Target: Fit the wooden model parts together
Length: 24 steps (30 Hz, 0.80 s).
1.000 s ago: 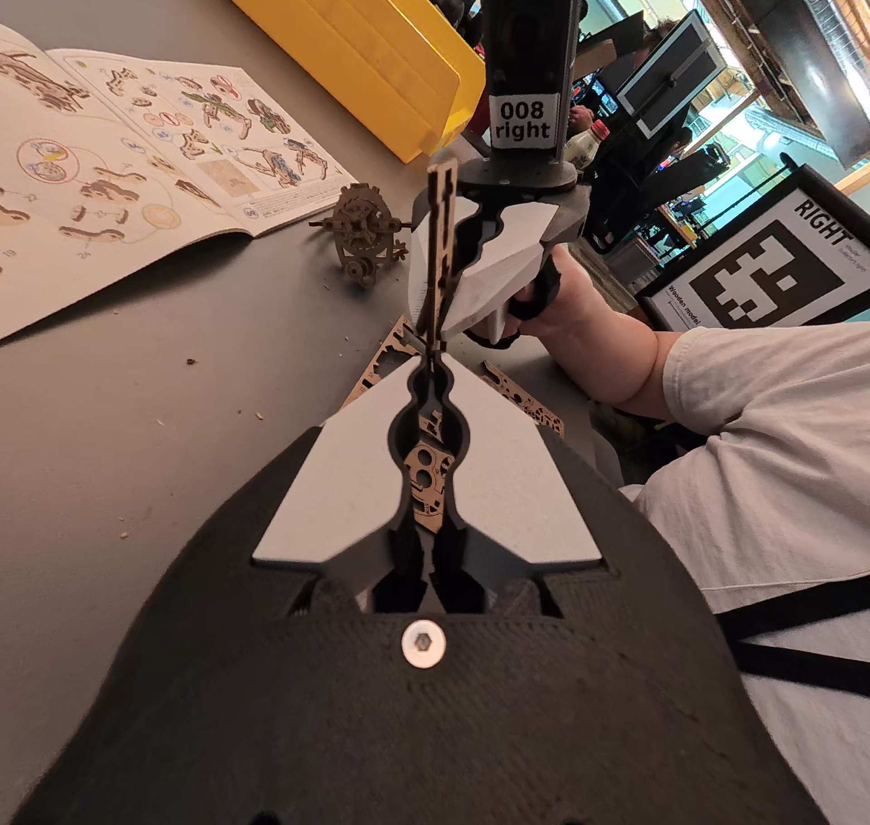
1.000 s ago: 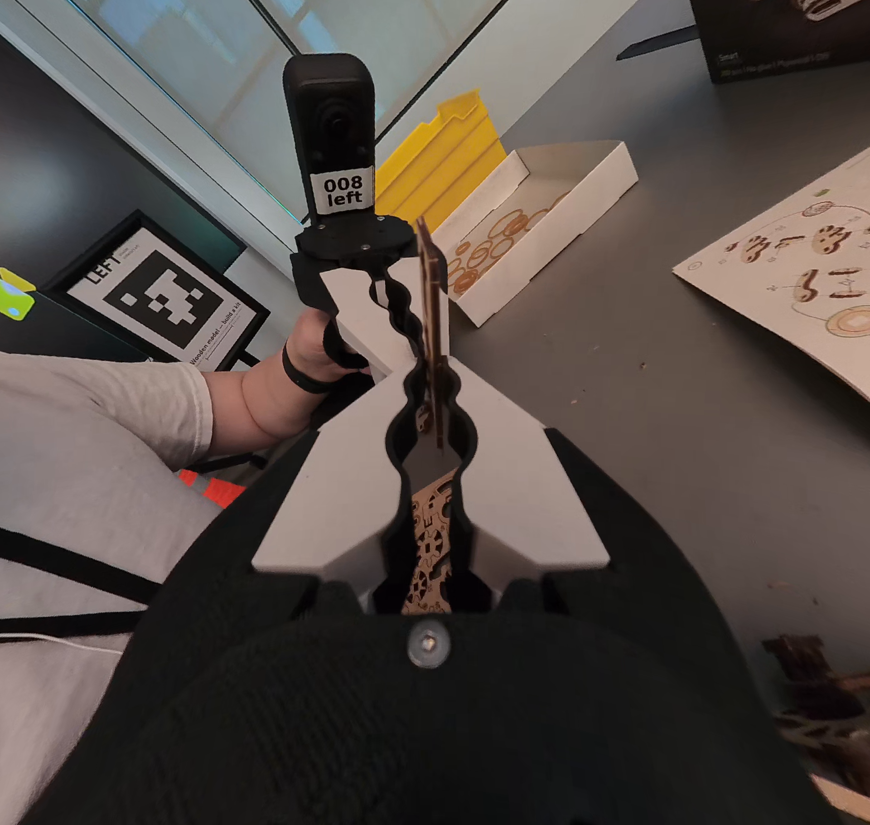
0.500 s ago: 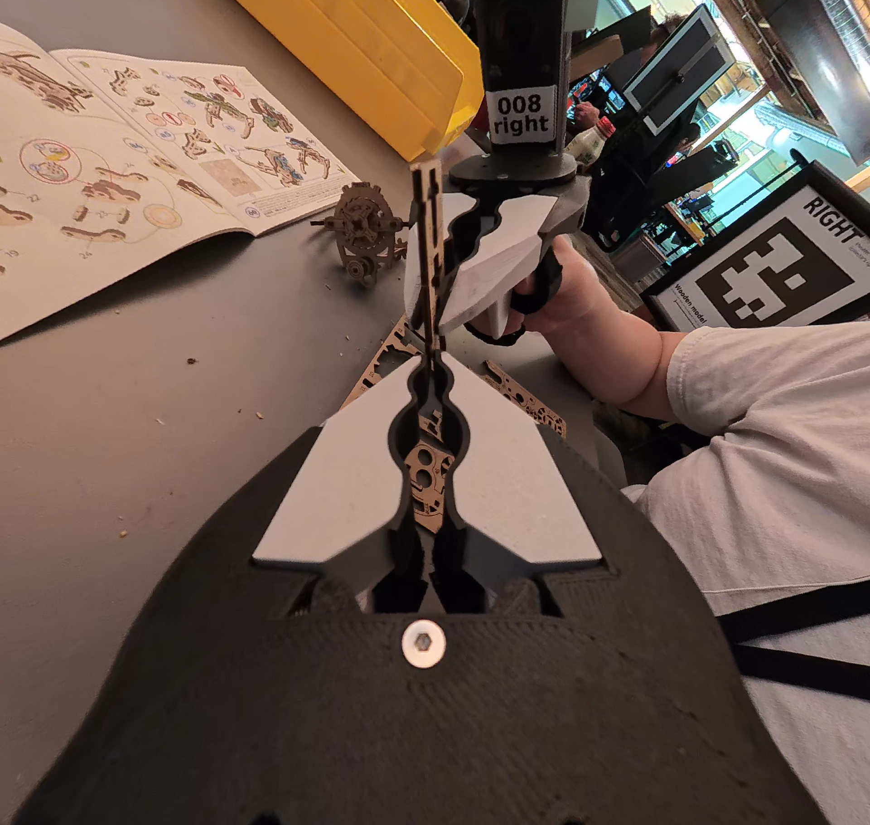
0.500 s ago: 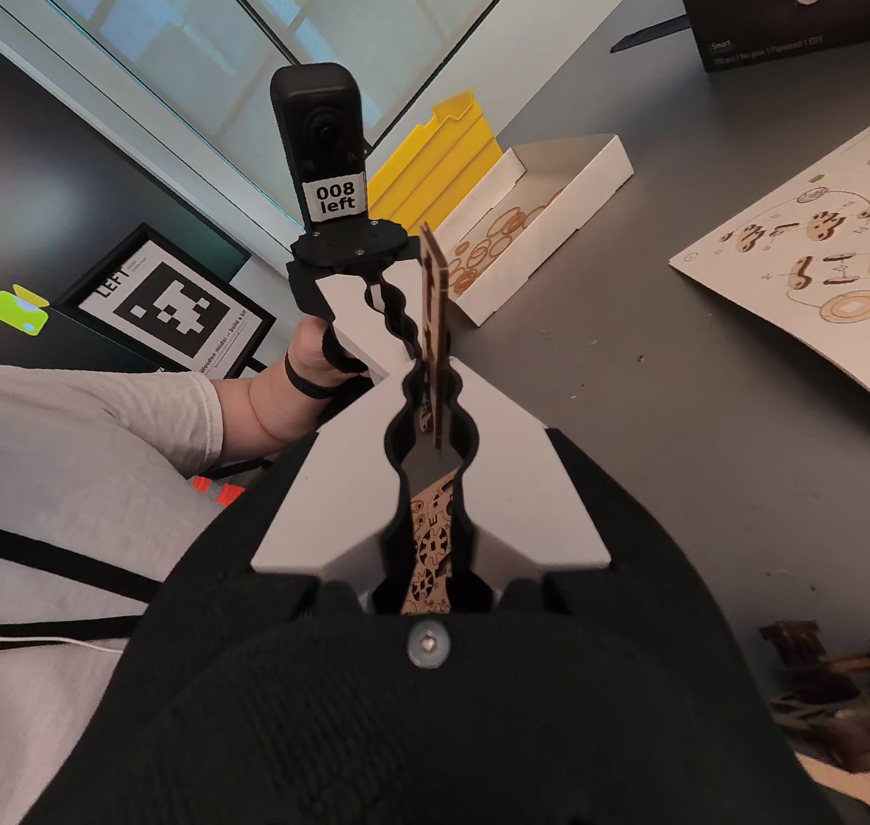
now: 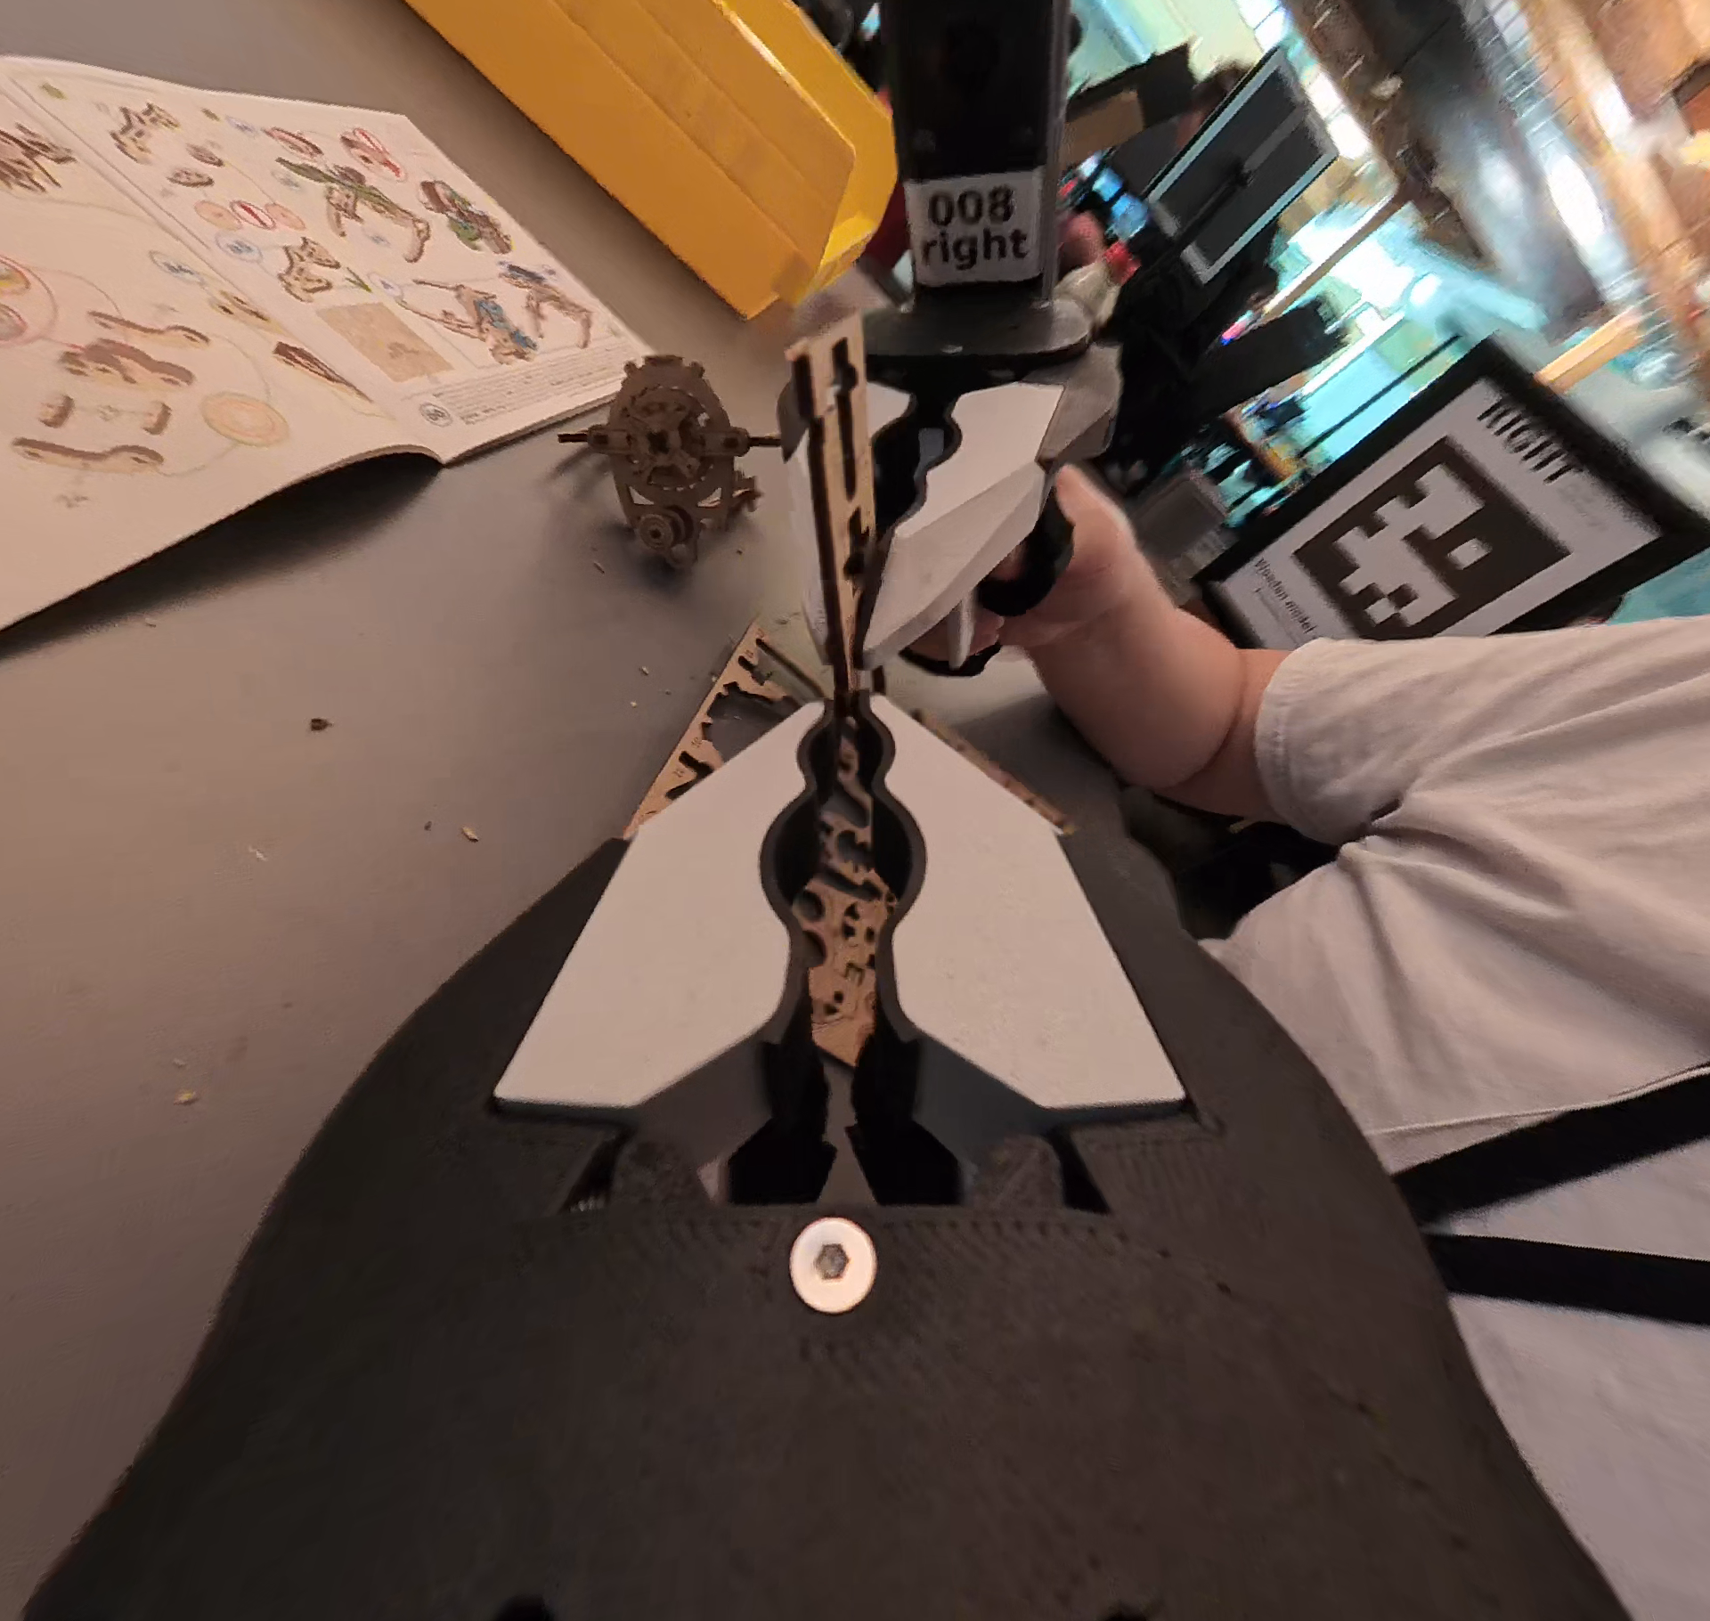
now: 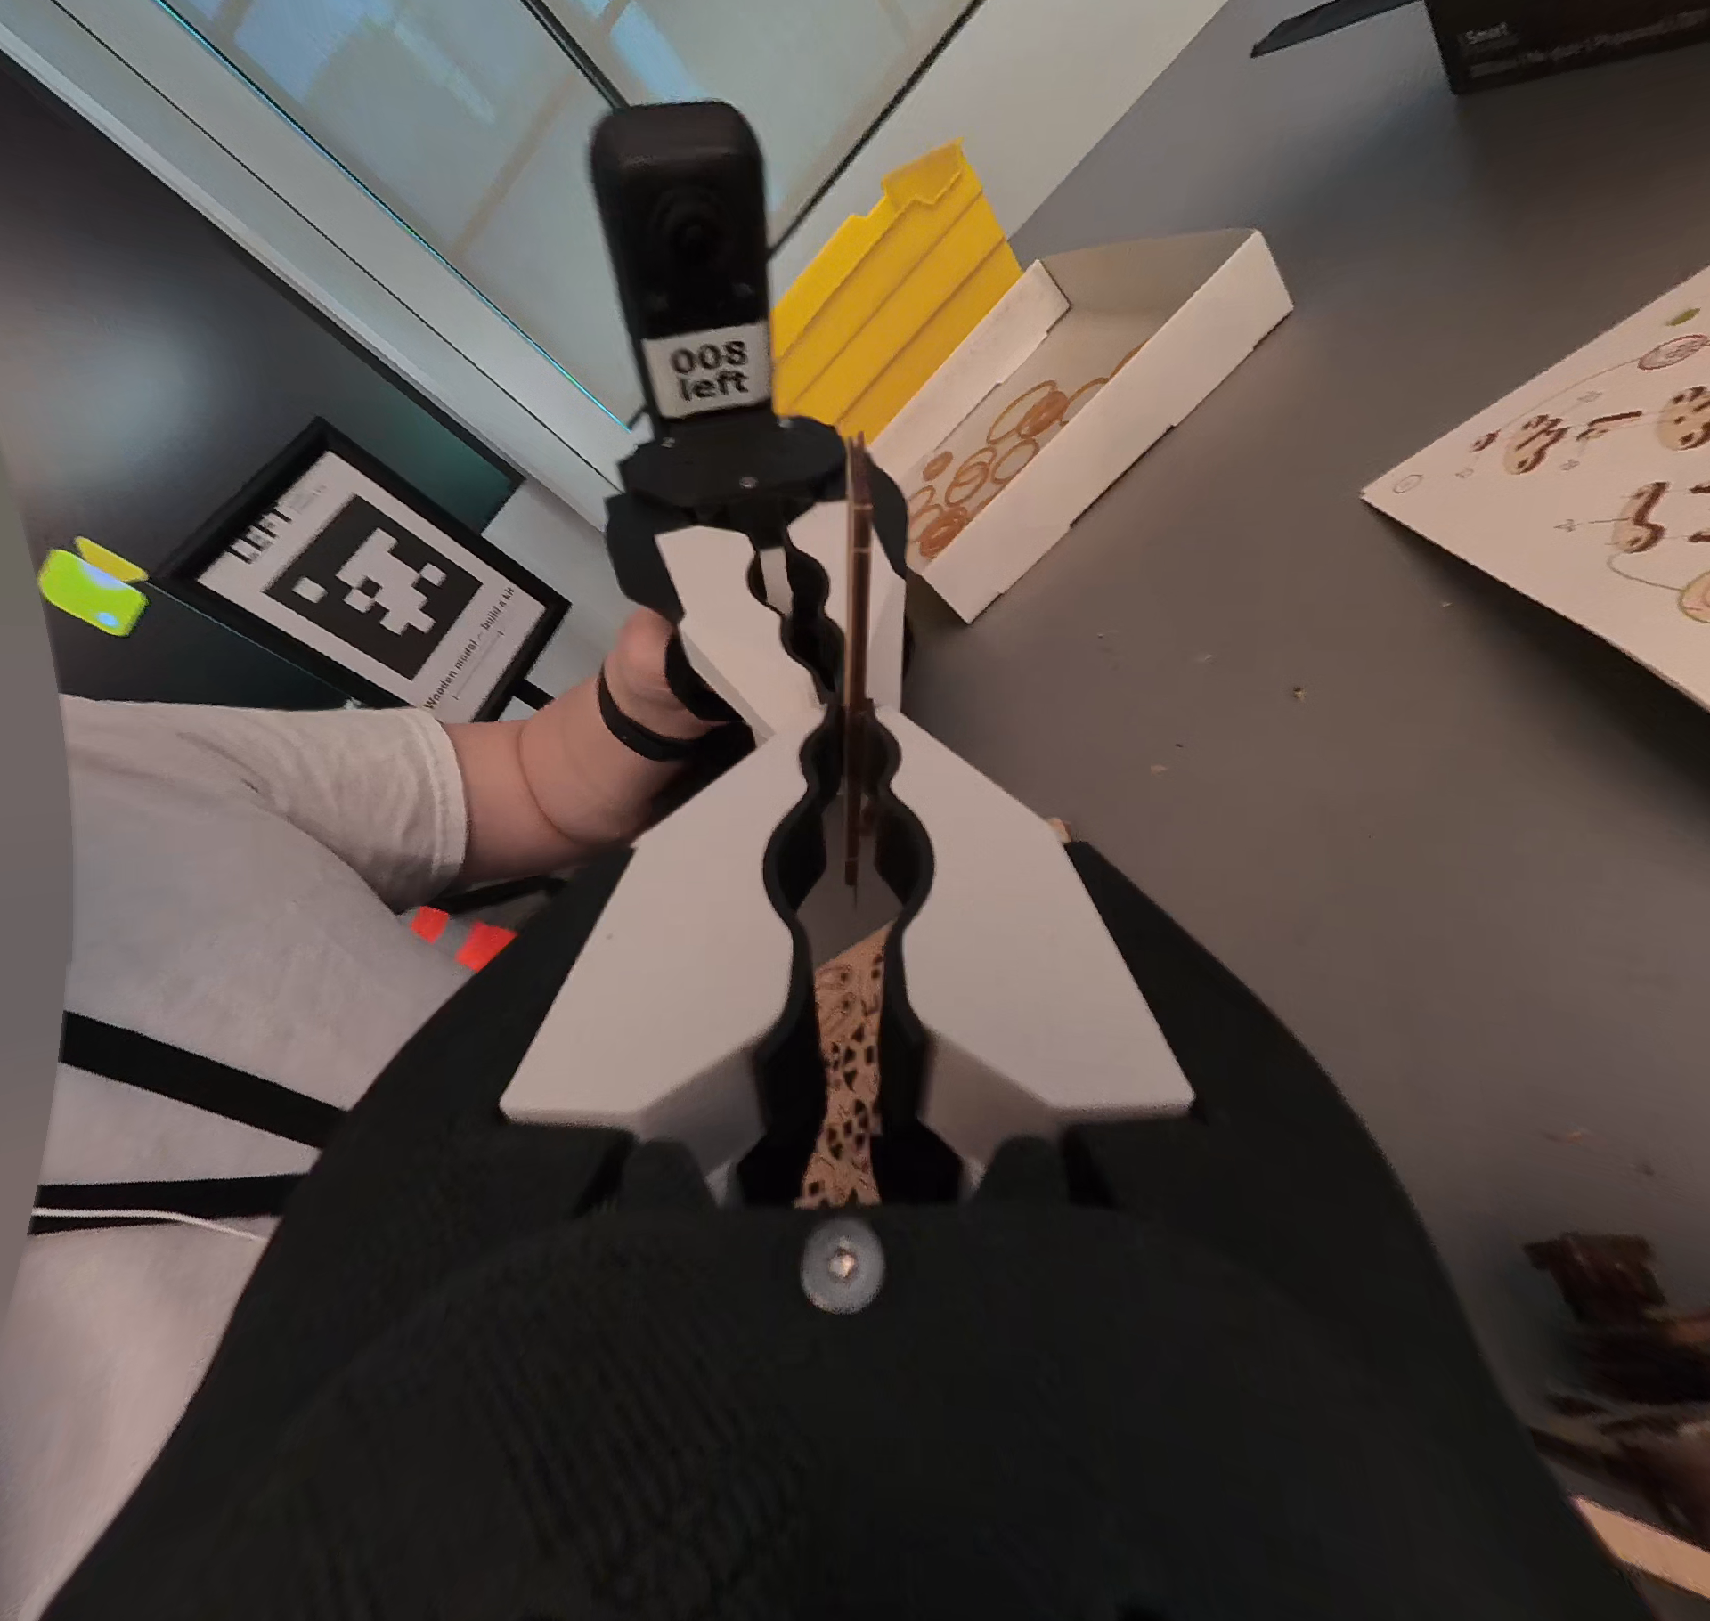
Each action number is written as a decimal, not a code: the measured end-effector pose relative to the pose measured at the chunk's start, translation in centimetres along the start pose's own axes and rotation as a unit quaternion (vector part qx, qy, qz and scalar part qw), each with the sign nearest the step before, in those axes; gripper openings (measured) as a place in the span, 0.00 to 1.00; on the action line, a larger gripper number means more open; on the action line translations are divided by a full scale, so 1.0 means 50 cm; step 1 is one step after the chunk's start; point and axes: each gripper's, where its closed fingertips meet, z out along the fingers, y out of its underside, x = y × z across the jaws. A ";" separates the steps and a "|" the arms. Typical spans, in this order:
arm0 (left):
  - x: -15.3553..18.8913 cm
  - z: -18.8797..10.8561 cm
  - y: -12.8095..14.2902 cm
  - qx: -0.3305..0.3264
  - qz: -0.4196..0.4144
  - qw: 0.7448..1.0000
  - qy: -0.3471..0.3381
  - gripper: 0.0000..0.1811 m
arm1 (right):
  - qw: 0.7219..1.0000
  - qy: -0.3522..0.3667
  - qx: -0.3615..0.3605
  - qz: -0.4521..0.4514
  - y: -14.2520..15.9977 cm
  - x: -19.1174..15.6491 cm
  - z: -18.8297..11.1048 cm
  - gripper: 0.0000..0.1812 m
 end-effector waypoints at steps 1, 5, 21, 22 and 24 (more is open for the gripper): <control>-0.006 0.001 0.006 -0.011 0.018 1.000 -0.021 0.00 | 1.000 0.012 -0.008 -0.010 0.005 0.006 0.001 0.00; -0.009 0.003 0.009 -0.017 0.027 0.998 -0.046 0.00 | 0.999 0.023 -0.017 -0.021 0.008 0.011 -0.001 0.02; -0.030 0.008 0.016 -0.016 0.009 0.996 -0.083 0.00 | 0.995 0.079 -0.027 -0.061 0.016 0.034 0.002 0.03; -0.032 0.008 0.018 -0.020 0.012 0.996 -0.089 0.00 | 0.994 0.082 -0.029 -0.059 0.018 0.038 0.003 0.04; -0.039 0.009 0.022 -0.027 0.021 0.994 -0.103 0.00 | 0.992 0.097 -0.034 -0.074 0.020 0.042 0.005 0.03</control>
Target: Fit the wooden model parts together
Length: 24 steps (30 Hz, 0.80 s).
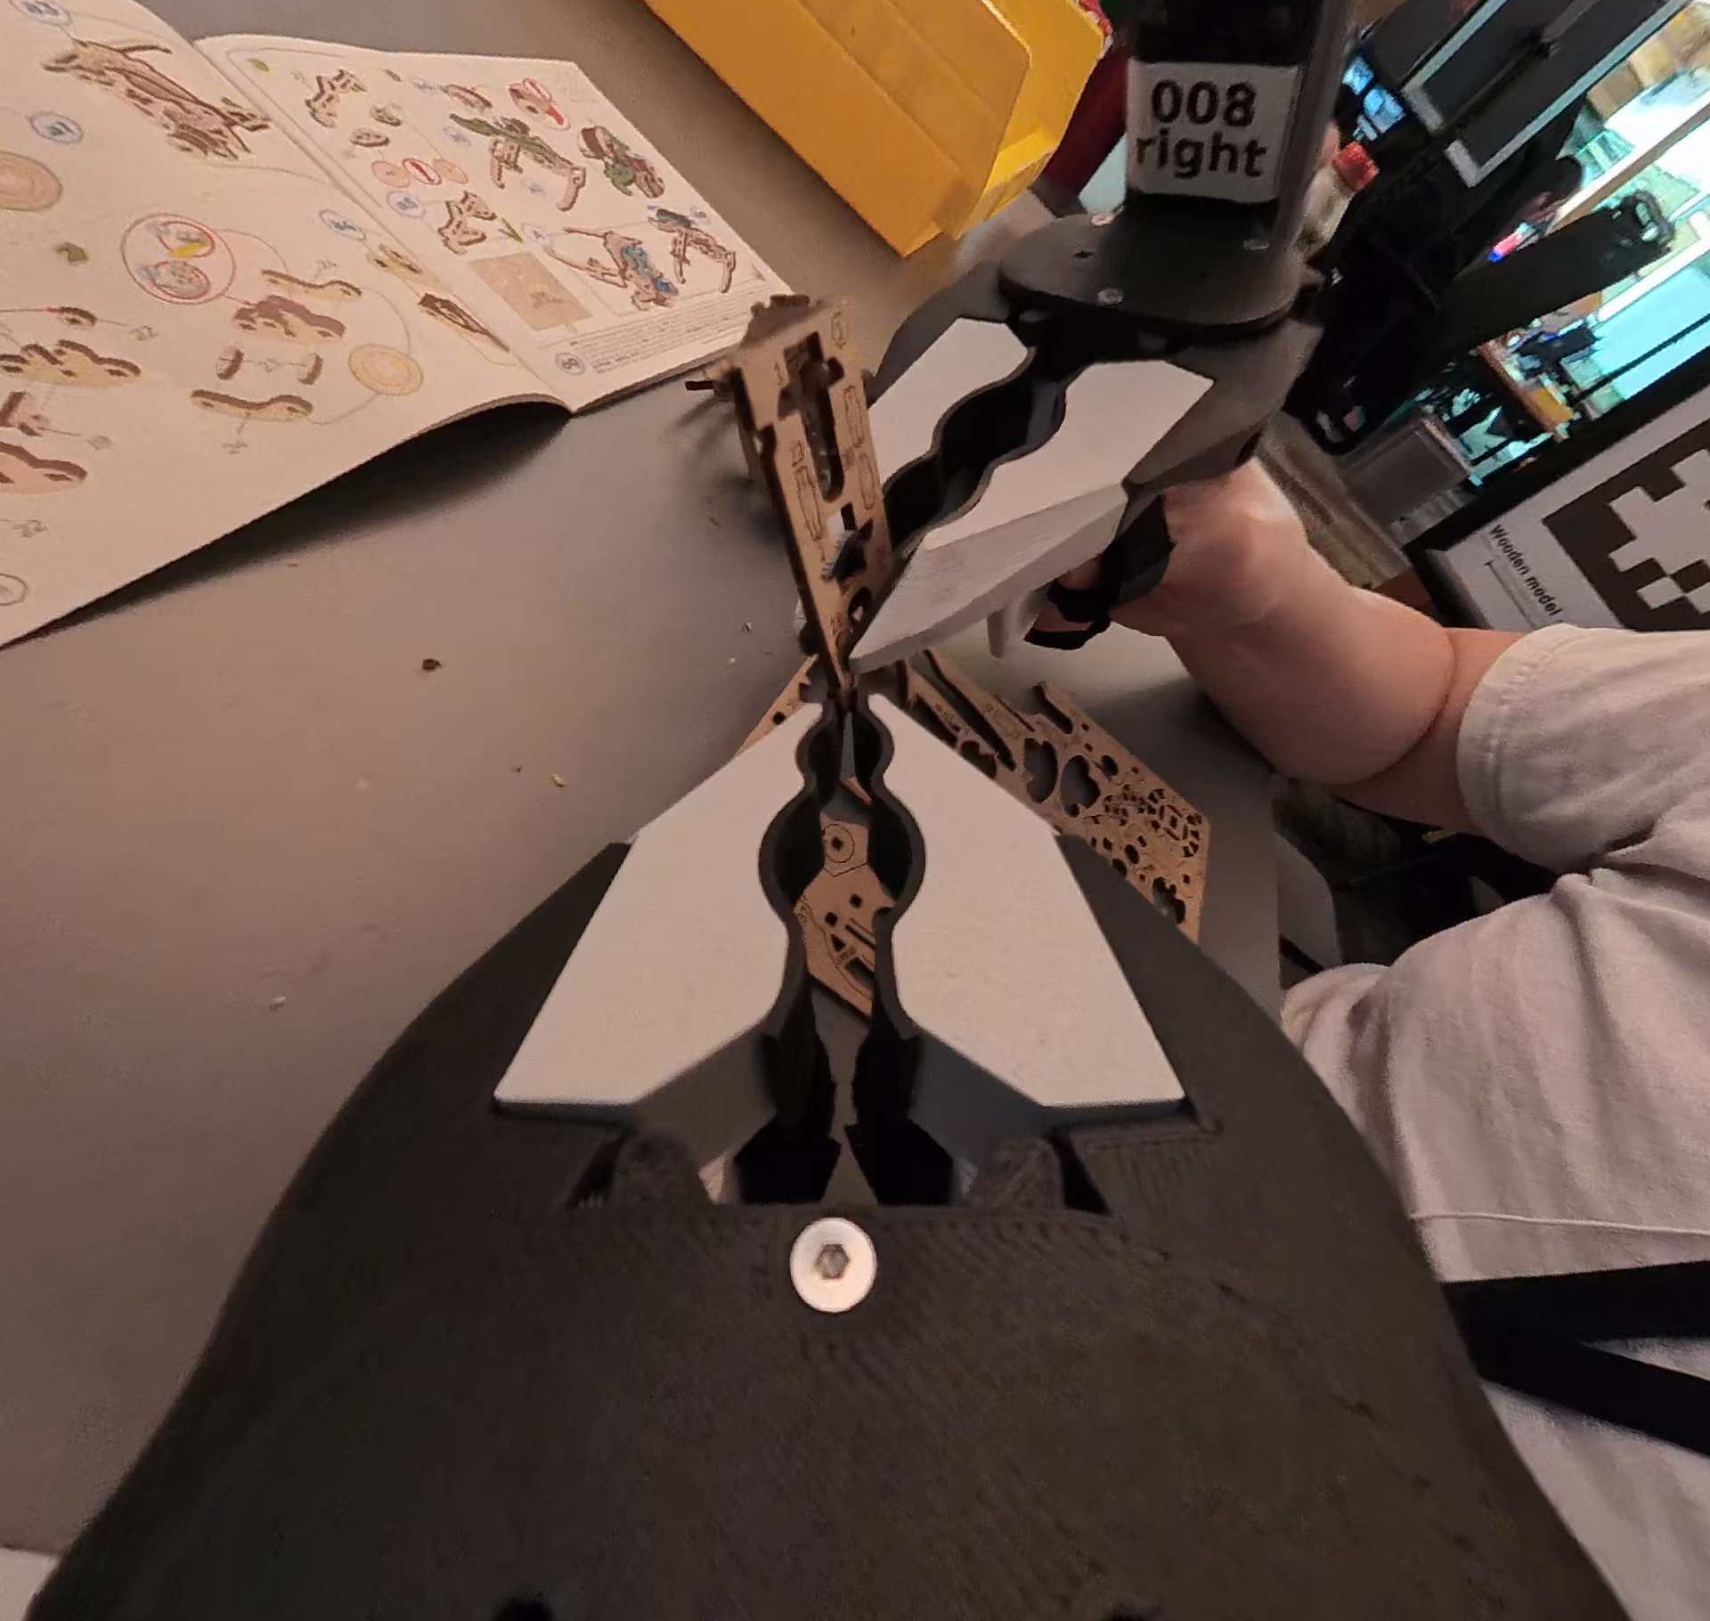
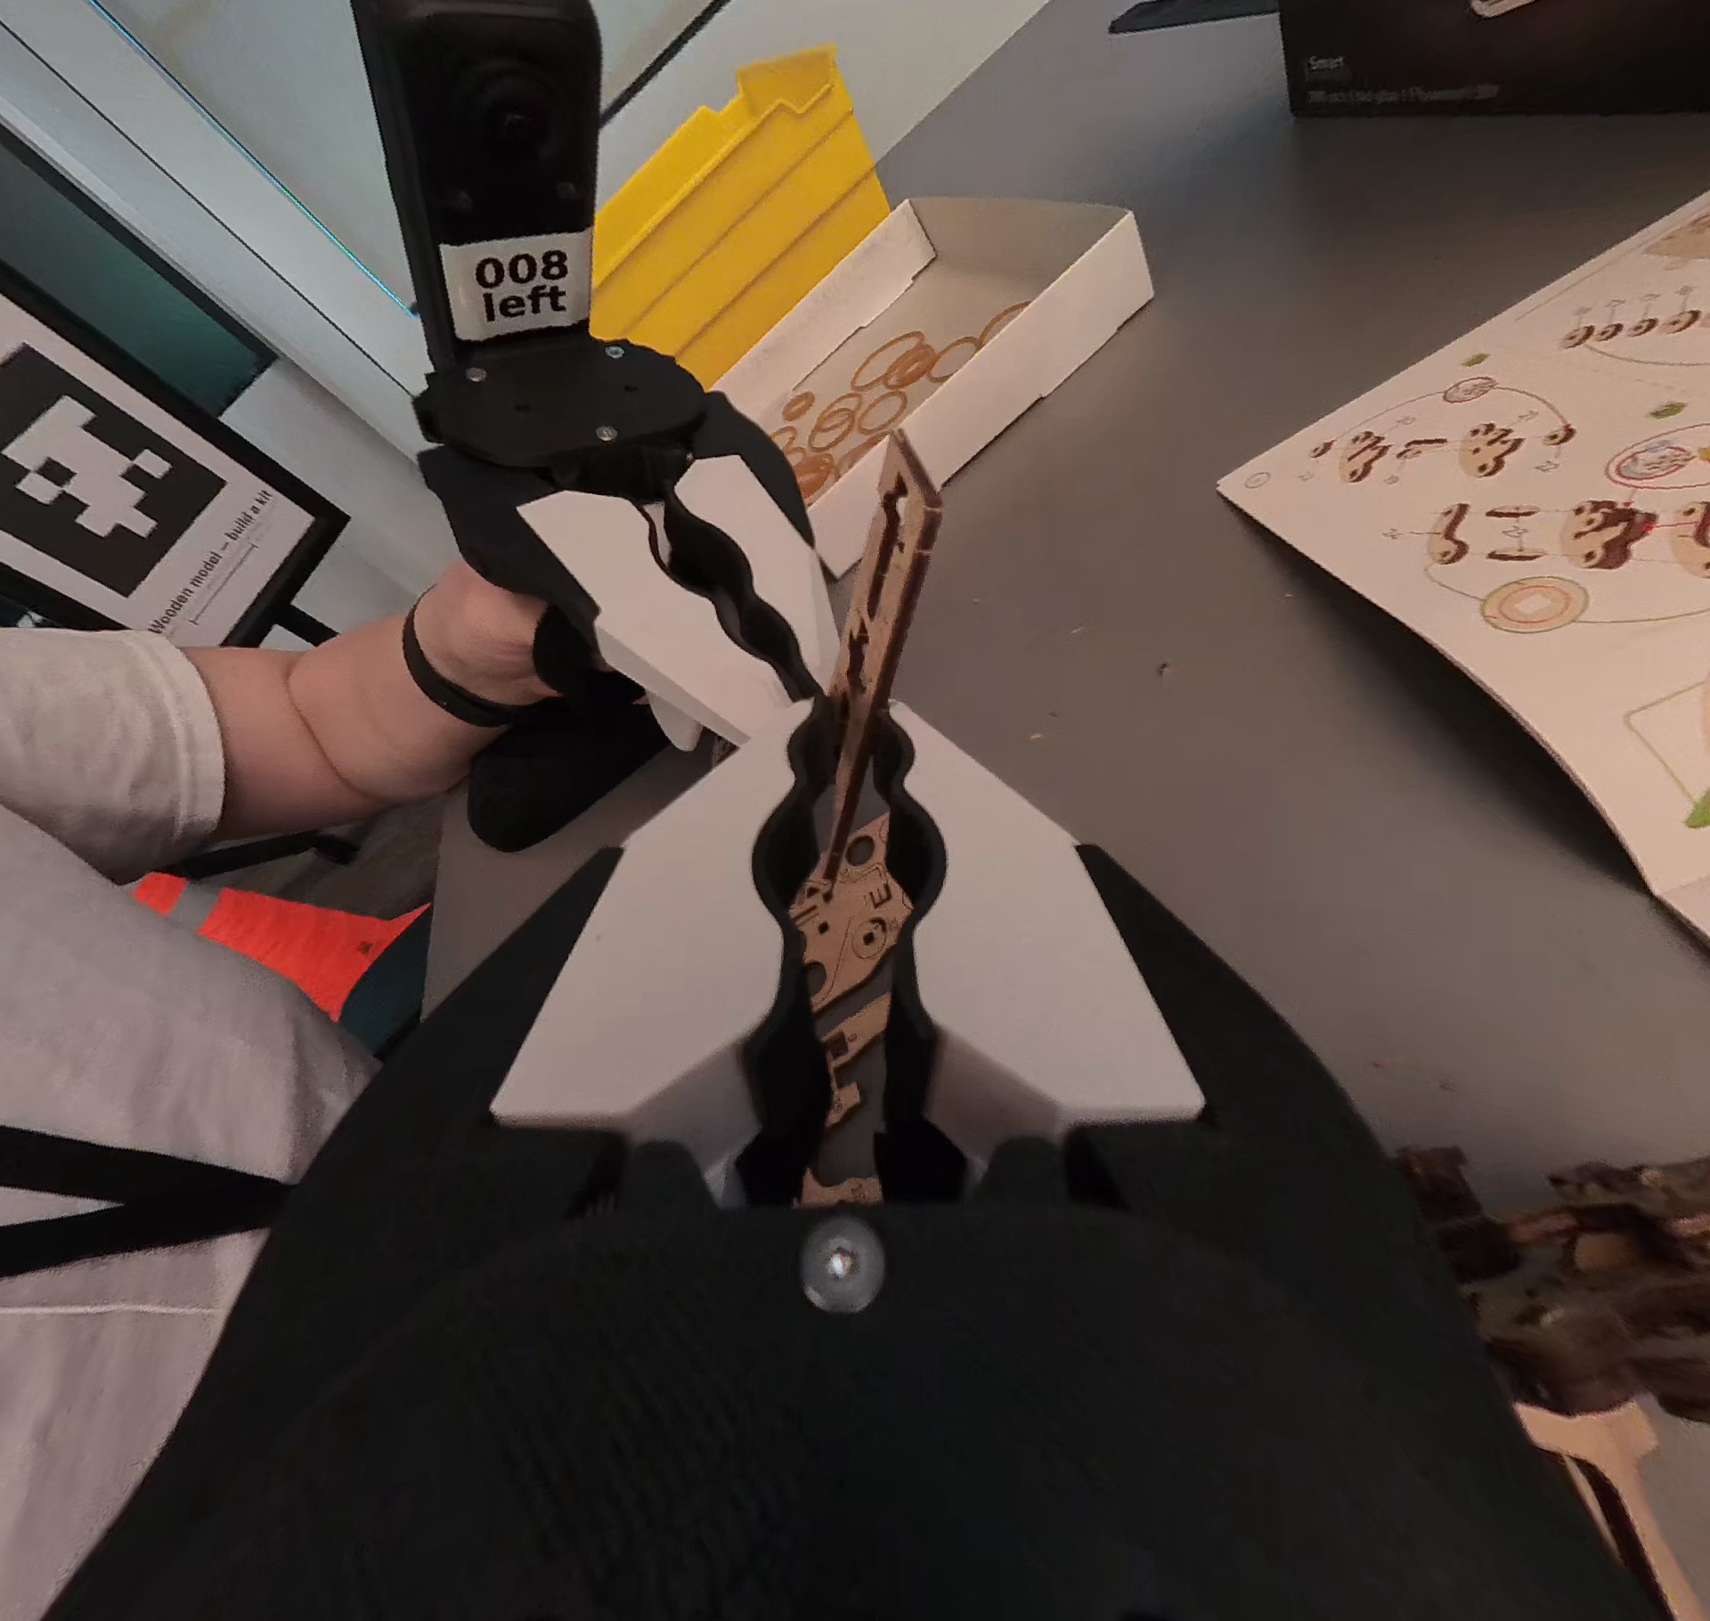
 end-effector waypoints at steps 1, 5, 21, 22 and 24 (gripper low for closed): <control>-0.001 -0.001 -0.002 0.002 0.002 1.000 0.000 0.00 | 1.000 -0.002 0.004 0.002 -0.003 0.000 -0.001 0.04; 0.024 -0.021 -0.040 0.052 0.012 0.998 0.043 0.00 | 0.994 -0.088 0.056 0.037 -0.041 -0.036 -0.019 0.00; 0.067 -0.044 -0.052 0.073 0.020 0.988 0.138 0.00 | 0.990 -0.097 -0.088 -0.054 0.028 -0.073 -0.011 0.05; 0.064 -0.063 -0.079 0.118 0.007 0.983 0.141 0.00 | 0.993 -0.102 -0.049 -0.038 0.003 -0.070 -0.016 0.10; 0.058 -0.104 -0.122 0.195 -0.035 0.966 0.163 0.00 | 0.991 -0.132 0.017 -0.004 -0.038 -0.075 -0.029 0.13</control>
